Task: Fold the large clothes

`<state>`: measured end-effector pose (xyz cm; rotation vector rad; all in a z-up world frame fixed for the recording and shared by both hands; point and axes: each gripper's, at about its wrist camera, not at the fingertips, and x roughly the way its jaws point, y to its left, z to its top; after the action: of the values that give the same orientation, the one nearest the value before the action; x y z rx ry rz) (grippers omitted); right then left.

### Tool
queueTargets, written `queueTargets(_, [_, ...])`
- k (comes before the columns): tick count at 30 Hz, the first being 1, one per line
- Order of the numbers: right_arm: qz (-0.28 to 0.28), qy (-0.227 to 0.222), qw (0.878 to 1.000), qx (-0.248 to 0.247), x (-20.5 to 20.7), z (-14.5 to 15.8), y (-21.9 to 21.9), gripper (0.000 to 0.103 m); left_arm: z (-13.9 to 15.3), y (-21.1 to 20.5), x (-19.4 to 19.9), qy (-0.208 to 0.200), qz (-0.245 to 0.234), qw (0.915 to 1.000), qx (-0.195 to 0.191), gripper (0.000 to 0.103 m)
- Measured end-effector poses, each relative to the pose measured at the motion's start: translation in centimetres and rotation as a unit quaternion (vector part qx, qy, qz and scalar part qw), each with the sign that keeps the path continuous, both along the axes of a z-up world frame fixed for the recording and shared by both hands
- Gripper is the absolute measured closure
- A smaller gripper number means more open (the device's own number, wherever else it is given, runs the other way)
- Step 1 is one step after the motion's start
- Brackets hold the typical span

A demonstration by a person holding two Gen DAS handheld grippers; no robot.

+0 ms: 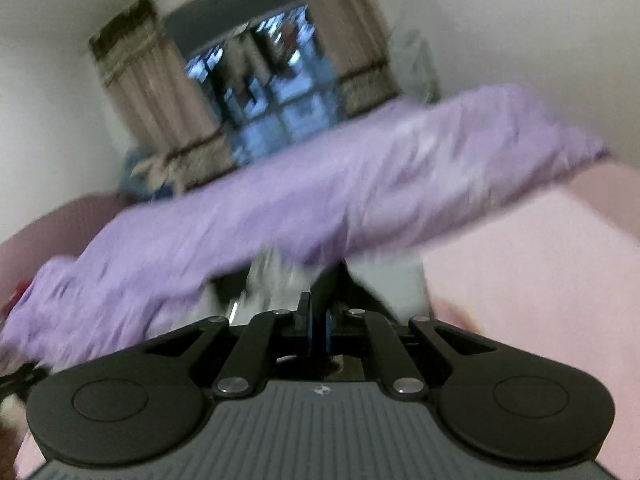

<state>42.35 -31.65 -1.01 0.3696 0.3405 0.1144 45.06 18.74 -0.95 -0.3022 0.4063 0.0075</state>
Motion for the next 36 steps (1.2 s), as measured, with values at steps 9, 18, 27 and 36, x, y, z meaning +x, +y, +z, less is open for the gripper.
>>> queueTargets(9, [-0.083, -0.075, 0.993, -0.031, 5.4, -2.4, 0.8, 0.032, -2.3, 0.8, 3.6, -0.021, 0.032, 0.9977, 0.056, 0.031])
queueTargets(18, [-0.044, -0.007, 0.986, -0.159, 9.0, -6.1, 3.7, 0.029, -7.8, 2.3, 8.1, 0.037, 0.020, 0.9961, 0.078, 0.025])
queueTargets(27, [-0.049, 0.035, 0.989, -0.132, 12.1, -10.5, 2.9, 0.028, -11.9, 1.7, 10.6, 0.068, 0.004, 0.9936, 0.089, 0.029])
queueTargets(36, [-0.004, 0.074, 0.986, -0.148, 12.8, -11.3, 2.7, 0.018, -13.9, 1.6, 11.7, 0.115, -0.012, 0.9894, 0.088, 0.012])
